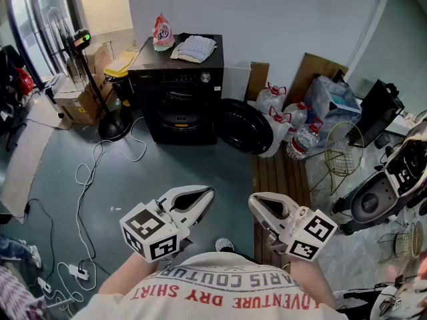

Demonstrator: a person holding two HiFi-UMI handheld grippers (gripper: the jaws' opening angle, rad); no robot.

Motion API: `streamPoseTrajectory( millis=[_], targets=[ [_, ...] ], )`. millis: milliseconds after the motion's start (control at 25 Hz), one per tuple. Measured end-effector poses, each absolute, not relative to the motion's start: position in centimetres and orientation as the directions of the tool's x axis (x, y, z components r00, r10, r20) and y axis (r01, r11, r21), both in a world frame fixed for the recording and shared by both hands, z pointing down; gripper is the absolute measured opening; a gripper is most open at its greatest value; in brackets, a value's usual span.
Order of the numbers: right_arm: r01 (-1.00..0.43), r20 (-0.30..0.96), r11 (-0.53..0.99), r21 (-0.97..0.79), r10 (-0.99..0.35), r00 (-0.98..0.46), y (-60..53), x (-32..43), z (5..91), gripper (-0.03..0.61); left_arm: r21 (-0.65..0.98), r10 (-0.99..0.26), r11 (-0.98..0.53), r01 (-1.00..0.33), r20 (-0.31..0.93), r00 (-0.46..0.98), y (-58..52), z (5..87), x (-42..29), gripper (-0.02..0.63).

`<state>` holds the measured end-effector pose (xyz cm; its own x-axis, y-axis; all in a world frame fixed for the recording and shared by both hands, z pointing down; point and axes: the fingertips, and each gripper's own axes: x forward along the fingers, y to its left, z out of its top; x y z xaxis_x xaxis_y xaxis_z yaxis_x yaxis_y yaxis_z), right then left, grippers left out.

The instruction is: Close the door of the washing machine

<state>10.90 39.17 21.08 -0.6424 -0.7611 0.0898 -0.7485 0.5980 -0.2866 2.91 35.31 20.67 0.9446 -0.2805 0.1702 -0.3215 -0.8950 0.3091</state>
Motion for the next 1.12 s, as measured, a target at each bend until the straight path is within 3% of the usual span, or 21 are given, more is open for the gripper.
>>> streamPoseTrajectory(
  millis=[560,1120],
  targets=[
    [-0.793,0.139,0.525,-0.309,-0.8,-0.584,35.0,14.4,26.7,0.025,0.338,-0.265,-0.879,-0.337,0.241,0.934,31.0,25.6,5.3,0.026],
    [-0.788,0.211,0.485,-0.38,-0.784,-0.584,17.2,31.7,32.5,0.026,0.417,-0.261,-0.816,-0.401,0.353,0.899,12.5,31.1,22.1,0.026]
  ],
)
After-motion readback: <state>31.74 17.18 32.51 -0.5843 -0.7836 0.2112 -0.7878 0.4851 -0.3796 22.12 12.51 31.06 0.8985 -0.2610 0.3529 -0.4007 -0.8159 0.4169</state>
